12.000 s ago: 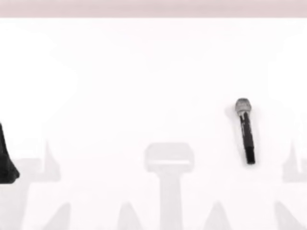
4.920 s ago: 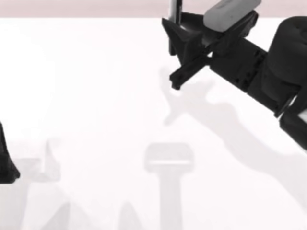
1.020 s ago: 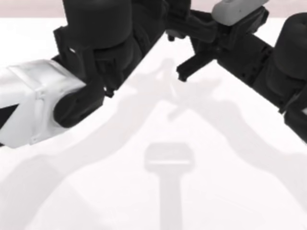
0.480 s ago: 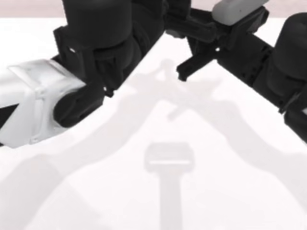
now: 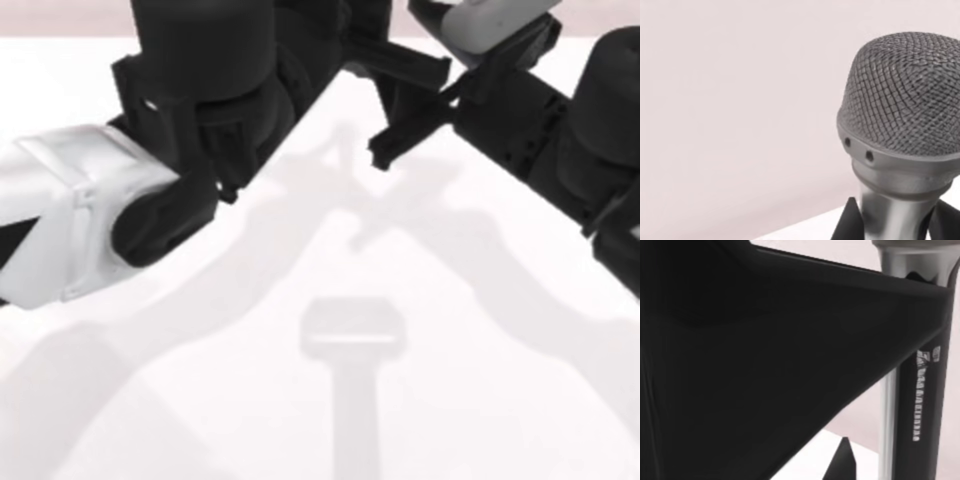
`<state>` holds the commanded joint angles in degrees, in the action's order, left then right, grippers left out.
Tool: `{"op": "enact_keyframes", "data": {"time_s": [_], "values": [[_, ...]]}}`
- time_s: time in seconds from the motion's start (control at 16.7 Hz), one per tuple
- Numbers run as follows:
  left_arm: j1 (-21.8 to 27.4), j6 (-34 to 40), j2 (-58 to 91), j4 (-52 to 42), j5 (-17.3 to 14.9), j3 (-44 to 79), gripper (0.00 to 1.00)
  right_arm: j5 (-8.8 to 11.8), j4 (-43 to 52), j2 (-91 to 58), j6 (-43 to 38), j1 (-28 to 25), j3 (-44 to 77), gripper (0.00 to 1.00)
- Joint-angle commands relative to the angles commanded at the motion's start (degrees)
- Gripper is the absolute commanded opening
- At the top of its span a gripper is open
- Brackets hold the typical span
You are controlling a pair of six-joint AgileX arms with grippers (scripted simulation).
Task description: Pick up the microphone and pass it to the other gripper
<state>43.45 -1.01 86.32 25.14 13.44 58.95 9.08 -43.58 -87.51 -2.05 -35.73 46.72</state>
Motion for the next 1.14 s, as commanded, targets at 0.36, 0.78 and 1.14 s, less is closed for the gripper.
{"op": "enact_keyframes", "data": {"time_s": [0.36, 0.78, 1.14], "values": [[0.0, 0.0, 0.0, 0.0, 0.0, 0.0, 0.0, 0.0, 0.0, 0.0, 0.0, 0.0, 0.0, 1.0], [-3.2, -1.1, -3.5, -0.9, -2.6, -2.8, 0.0, -0.6, 1.7, 6.7, 0.4, 3.1, -5.6, 1.0], [-8.4, -0.9, -7.7, -1.3, -6.7, -5.9, 0.0, 0.9, 3.1, 16.2, 0.3, 3.9, -13.5, 1.0]]}}
